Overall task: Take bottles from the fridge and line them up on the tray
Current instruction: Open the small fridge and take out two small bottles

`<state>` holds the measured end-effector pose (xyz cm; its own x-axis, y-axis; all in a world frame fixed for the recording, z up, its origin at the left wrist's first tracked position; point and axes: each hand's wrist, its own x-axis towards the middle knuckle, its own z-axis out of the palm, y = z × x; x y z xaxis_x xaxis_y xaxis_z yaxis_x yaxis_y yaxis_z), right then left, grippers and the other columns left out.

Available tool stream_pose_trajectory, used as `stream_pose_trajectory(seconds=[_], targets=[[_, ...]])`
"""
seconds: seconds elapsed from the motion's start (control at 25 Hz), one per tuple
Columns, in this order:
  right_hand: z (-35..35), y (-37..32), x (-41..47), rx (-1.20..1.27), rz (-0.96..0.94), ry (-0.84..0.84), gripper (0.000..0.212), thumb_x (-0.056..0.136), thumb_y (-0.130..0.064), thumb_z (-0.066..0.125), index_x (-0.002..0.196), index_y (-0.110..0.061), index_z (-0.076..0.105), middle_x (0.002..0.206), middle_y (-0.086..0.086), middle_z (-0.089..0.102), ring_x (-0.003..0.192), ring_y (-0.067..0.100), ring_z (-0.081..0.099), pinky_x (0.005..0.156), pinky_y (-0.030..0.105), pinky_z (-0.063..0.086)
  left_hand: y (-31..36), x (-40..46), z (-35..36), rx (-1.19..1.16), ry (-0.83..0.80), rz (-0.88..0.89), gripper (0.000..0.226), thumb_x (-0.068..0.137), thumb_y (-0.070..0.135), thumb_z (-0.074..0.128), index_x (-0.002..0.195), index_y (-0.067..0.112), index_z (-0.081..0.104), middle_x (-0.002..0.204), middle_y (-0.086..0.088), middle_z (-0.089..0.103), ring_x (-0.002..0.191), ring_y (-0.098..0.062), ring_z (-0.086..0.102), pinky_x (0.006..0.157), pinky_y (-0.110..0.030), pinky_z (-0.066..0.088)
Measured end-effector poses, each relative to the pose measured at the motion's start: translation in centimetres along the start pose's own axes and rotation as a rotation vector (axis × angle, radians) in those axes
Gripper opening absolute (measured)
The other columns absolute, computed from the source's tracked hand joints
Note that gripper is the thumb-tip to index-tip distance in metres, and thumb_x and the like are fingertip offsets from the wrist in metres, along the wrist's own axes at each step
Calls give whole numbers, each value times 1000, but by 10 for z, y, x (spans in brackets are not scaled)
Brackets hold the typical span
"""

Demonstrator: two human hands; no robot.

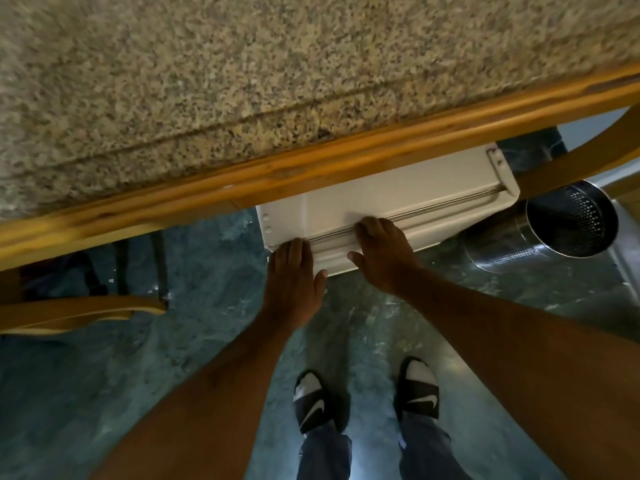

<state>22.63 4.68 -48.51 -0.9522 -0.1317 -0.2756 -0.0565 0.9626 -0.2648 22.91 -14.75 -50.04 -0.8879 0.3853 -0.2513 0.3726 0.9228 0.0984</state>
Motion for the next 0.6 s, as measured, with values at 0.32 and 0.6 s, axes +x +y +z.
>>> stream_pose_trajectory(seconds=[0.32,0.6], targets=[[6,-1,-1,-72,14,1,51,89,-33,55,130,-5,44,132,16,46,116,34,46,97,45,43,5,3,6,7,-23,-60,62,94,40,45,140,1,34,137,-20,42,122,-38,39,104,-52,34],[5,-1,0,-93,21,-5,50,88,-32,55,127,-3,46,130,17,48,113,37,46,94,47,42,4,2,6,32,-32,-46,58,98,35,43,144,2,29,145,-18,37,130,-36,34,108,-51,31]])
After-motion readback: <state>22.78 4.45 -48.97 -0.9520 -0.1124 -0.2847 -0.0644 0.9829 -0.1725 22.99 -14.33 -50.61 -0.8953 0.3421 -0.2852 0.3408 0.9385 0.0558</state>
